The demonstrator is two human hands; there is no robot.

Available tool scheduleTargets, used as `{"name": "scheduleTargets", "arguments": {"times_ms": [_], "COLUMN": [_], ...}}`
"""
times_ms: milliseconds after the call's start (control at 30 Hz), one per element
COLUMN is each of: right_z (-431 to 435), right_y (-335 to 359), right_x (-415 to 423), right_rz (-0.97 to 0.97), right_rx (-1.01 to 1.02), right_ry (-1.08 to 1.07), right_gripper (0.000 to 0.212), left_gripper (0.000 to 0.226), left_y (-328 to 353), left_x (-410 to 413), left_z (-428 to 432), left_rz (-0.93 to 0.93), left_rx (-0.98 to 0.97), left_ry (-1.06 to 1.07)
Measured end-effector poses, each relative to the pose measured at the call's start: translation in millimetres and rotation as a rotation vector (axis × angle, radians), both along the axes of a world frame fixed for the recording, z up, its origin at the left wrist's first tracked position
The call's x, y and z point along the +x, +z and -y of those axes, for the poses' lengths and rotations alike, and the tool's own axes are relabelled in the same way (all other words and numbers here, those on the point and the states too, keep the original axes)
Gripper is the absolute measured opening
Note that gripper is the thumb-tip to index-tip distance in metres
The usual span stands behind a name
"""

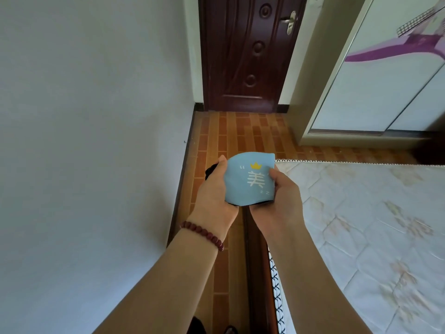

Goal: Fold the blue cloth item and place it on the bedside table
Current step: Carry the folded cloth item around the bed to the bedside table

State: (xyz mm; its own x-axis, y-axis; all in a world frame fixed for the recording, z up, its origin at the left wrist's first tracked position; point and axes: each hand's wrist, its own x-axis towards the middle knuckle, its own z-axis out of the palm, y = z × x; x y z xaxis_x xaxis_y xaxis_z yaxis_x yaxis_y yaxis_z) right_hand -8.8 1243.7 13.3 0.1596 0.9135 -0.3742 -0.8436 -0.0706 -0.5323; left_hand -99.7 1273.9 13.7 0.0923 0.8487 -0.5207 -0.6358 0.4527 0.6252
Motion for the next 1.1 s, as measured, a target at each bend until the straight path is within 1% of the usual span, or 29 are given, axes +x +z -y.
{"name": "scheduleTargets", "arguments": {"times_ms": [100, 267, 400, 533, 567, 667, 833, 1000, 1100], "right_z": [-35, -102, -172, -248, -267, -316, -380, -442, -479], "right_y": [-3, -7, -7, 0, 2, 4, 0, -3, -2], "right_x": [10, 21, 24, 22, 20, 14, 10, 13, 19], "right_rz": [-0.010, -0.002, -0.020, -0.011, -0.008, -0.004, -0.010, 0.025, 0.065], "right_rx": [-0.018, -0.038, -0.044, -0.024, -0.019, -0.022, -0.014, -0.037, -0.037], "right_ry": [-0.009, -0.018, -0.036, -0.044, -0.041, -0.041, -0.029, -0.030, -0.005], "right_gripper": [0.019, 0.018, 0.020, 0.017, 0.017, 0.018, 0.023, 0.021, 0.027], "left_gripper": [0.026, 0.019, 0.023, 0.014, 0.015, 0.029, 0.037, 0.032, 0.026], "left_y": [-2, -8, -5, 5, 8, 11, 7, 2, -1], "left_x": [10, 23, 26, 24, 22, 16, 8, 11, 19], "left_z": [-36, -104, -175, -253, -272, -323, -388, -453, -491], "left_rz": [-0.011, -0.010, 0.011, 0.028, 0.026, 0.006, 0.019, 0.001, -0.006], "left_rx": [-0.012, -0.003, -0.018, -0.008, -0.005, -0.011, -0.001, -0.014, 0.018], "left_ry": [-0.003, -0.024, -0.041, -0.061, -0.067, -0.080, -0.093, -0.123, -0.142]}}
